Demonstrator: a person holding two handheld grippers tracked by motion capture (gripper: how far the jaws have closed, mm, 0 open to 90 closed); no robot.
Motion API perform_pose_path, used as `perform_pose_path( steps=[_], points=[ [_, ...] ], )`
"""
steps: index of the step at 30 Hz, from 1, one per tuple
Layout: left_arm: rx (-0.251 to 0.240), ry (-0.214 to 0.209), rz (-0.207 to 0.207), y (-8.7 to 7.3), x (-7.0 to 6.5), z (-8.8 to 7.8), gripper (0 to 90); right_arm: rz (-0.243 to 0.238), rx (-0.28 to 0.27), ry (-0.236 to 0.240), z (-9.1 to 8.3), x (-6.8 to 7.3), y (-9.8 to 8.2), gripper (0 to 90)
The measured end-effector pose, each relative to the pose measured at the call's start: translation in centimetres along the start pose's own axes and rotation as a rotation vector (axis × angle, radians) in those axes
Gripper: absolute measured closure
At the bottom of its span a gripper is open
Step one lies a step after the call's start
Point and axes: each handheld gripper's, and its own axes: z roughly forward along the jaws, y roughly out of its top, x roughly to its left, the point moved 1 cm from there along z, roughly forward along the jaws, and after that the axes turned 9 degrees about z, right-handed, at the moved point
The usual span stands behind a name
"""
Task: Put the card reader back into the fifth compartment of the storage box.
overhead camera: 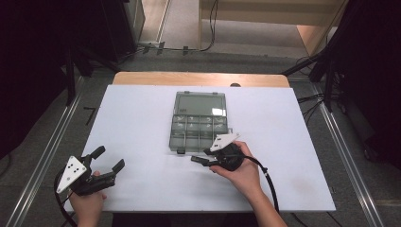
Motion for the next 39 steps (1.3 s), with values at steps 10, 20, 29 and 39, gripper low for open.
perform_pose_path(
  steps=[10, 20, 29, 39],
  points=[
    [0.0, -0.001, 0.0, 0.0, 0.0, 0.0, 13.9, 0.013, 0.071, -0.001, 1.8, -0.8, 0.0, 59.1],
    [0.0, 0.0, 0.0, 0.0, 0.0, 0.0, 13.9, 0.004, 0.113, -0.009, 2.7, -0.9, -0.2, 64.8],
    [-0.002, 0.003, 0.0, 0.0, 0.0, 0.0, 13.9, -0.041, 0.125, -0.029, 3.1, -0.8, -0.4, 70.5],
    [-0.002, 0.002, 0.001, 0.0, 0.0, 0.0, 13.9, -0.051, 0.079, -0.007, 2.5, -0.5, 0.1, 70.7]
  ],
)
